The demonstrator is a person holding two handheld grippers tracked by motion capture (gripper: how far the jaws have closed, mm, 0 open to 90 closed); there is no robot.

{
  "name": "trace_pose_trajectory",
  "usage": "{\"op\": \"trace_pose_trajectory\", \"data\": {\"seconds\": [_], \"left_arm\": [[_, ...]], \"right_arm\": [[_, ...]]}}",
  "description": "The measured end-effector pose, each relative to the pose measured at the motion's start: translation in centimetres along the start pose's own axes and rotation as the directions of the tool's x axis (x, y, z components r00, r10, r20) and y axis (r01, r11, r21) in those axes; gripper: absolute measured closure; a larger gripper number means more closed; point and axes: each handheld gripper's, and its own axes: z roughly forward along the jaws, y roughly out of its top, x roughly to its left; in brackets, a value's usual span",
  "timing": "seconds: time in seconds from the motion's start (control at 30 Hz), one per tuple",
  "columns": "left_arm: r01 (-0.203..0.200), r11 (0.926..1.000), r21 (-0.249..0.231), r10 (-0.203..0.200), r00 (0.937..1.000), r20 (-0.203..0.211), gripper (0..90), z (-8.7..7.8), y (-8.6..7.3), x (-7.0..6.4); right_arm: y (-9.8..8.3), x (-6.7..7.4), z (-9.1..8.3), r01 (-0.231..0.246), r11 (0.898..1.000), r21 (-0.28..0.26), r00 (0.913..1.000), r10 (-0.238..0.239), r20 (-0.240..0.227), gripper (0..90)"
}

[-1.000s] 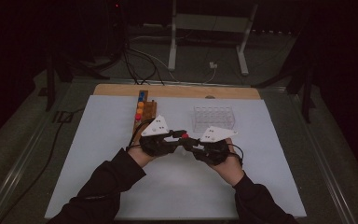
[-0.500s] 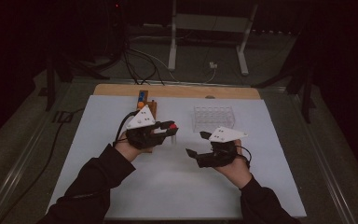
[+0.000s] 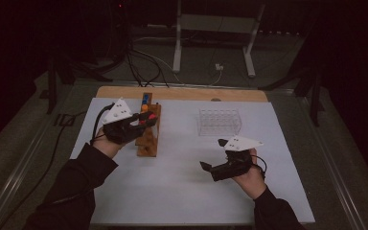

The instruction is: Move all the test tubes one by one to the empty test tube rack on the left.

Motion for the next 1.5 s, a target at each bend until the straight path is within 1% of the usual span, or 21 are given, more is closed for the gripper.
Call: {"op": "trace_pose_trajectory", "data": {"seconds": [0.1,0.13,0.23,0.33,0.43,0.57,0.63,0.77,0.9,0.97,1.07,1.1,1.13,1.2,1.3,1.33,1.4,1.47,1.5], "left_arm": [[0.006,1.0000,0.007,-0.006,0.9991,-0.043,71.7,-0.5,-0.3,1.0],[0.016,0.9999,0.006,-0.016,0.9986,-0.051,71.7,-0.6,-0.5,1.3],[0.020,0.9996,0.017,-0.019,0.9962,-0.085,71.8,-0.8,-1.1,2.1],[0.032,0.9993,0.017,-0.030,0.9939,-0.106,71.7,-0.7,-1.9,2.7],[0.053,0.9984,0.022,-0.050,0.9925,-0.112,71.7,-0.4,-2.8,3.0],[0.089,0.9957,0.028,-0.086,0.9917,-0.096,71.7,0.3,-4.2,3.0],[0.086,0.9952,0.047,-0.081,0.9920,-0.097,71.7,0.7,-4.9,2.8],[0.105,0.9916,0.075,-0.098,0.9903,-0.099,71.7,1.4,-6.3,2.8],[0.121,0.9884,0.092,-0.112,0.9889,-0.098,71.7,1.7,-7.2,2.9],[0.120,0.9875,0.102,-0.110,0.9891,-0.097,71.7,1.8,-7.5,2.8],[0.107,0.9857,0.130,-0.094,0.9901,-0.104,71.6,2.1,-7.8,2.6],[0.102,0.9860,0.132,-0.089,0.9905,-0.105,71.6,2.2,-7.9,2.6],[0.106,0.9853,0.134,-0.092,0.9901,-0.106,71.6,2.2,-7.8,2.6],[0.093,0.9846,0.148,-0.078,0.9912,-0.107,71.6,2.3,-7.6,2.6],[0.083,0.9796,0.183,-0.063,0.9916,-0.113,71.7,2.5,-7.2,2.6],[0.082,0.9774,0.195,-0.062,0.9923,-0.107,71.7,2.5,-7.0,2.6],[0.073,0.9737,0.216,-0.051,0.9927,-0.110,71.7,2.8,-6.9,2.6],[0.065,0.9722,0.225,-0.042,0.9936,-0.105,71.6,2.8,-6.7,2.5],[0.058,0.9726,0.225,-0.036,0.9940,-0.103,71.4,2.8,-6.7,2.4]], "right_arm": [[-0.3,-0.1,-0.4,-0.006,1.000,-0.008,1.0000,0.006,0.000,0.0],[-0.4,-0.1,-0.5,-0.005,1.000,-0.009,1.0000,0.005,0.004,0.0],[-0.9,-0.3,-0.9,0.004,1.000,-0.021,1.0000,-0.004,0.006,0.0],[-1.3,-0.4,-1.1,0.004,1.000,-0.017,0.9999,-0.003,0.014,0.0],[-1.6,-0.6,-1.3,-0.006,1.000,-0.015,0.9998,0.006,0.020,0.0],[-2.2,-1.0,-1.6,-0.023,1.000,-0.015,0.9993,0.024,0.030,0.0],[-2.5,-1.1,-1.7,-0.031,0.999,-0.014,0.9990,0.031,0.032,0.0],[-2.7,-1.1,-1.9,-0.029,0.999,-0.020,0.9989,0.030,0.037,0.0],[-2.6,-1.2,-2.1,-0.027,0.999,-0.033,0.9989,0.028,0.038,0.0],[-2.6,-1.1,-2.2,-0.025,0.999,-0.036,0.9990,0.026,0.036,0.0],[-2.6,-1.2,-2.1,-0.025,0.999,-0.036,0.9990,0.026,0.036,0.0],[-2.6,-1.2,-2.1,-0.026,0.999,-0.038,0.9991,0.027,0.034,0.0],[-2.6,-1.2,-2.1,-0.028,0.999,-0.038,0.9990,0.029,0.033,0.0],[-2.6,-1.2,-2.2,-0.029,0.999,-0.040,0.9990,0.030,0.034,0.0],[-2.6,-1.2,-2.2,-0.031,0.999,-0.042,0.9989,0.032,0.034,0.0],[-2.6,-1.2,-2.2,-0.030,0.999,-0.044,0.9989,0.032,0.033,0.0],[-2.6,-1.3,-2.2,-0.030,0.999,-0.044,0.9989,0.031,0.035,0.0],[-2.6,-1.3,-2.2,-0.034,0.998,-0.045,0.9988,0.035,0.034,0.0],[-2.6,-1.4,-2.2,-0.036,0.998,-0.047,0.9988,0.038,0.032,0.0]]}}
